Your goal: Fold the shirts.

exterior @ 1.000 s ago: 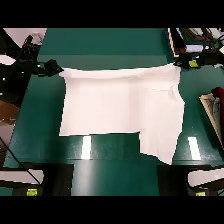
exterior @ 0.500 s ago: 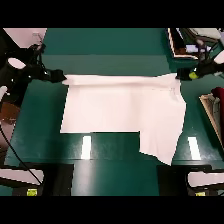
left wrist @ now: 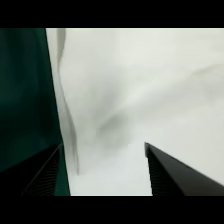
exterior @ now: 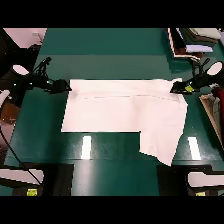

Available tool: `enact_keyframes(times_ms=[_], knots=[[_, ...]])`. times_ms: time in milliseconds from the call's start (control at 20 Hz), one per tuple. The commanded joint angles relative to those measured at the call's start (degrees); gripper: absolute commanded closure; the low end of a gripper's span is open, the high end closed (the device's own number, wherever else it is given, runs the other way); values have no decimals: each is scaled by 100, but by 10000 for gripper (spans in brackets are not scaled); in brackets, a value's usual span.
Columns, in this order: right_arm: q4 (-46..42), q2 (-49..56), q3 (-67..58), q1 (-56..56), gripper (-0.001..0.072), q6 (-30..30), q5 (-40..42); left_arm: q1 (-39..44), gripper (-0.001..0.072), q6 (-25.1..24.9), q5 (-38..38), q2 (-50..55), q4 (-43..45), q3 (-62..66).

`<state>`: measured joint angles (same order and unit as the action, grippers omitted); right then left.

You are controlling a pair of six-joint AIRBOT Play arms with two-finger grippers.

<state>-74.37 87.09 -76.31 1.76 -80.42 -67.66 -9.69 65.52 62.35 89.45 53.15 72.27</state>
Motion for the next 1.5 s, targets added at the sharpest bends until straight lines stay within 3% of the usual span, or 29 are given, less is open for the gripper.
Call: enact_keyframes(times_ms=[0,50,200,450,750,1100,1350,1400,1450], knots=[[-17,-319,-109,-166,226,103,-1172,-313,98,146,1086,-356,667,-35],[28,-564,35,-245,230,103,-1241,-448,98,146,1193,-638,927,-291],[654,-1445,774,-697,400,317,-1309,-780,98,48,1241,-1517,994,-1521],[2179,-2393,1803,-1526,401,1054,-1375,-822,98,50,1095,-2369,767,-3191],[2223,-2903,2146,-1762,406,1106,-1462,-820,98,-103,811,-2367,35,-3696],[2232,-3040,2135,-1757,406,1104,-1504,-813,98,52,551,-2330,39,-3698],[2221,-3051,2135,-1759,406,1104,-1578,-133,107,50,212,-2111,90,-3757],[2168,-3051,2135,-1759,407,1104,-1602,-101,298,70,114,-2114,61,-3748],[2072,-3051,2135,-1775,406,1104,-1650,-114,560,116,92,-2114,44,-3703]])
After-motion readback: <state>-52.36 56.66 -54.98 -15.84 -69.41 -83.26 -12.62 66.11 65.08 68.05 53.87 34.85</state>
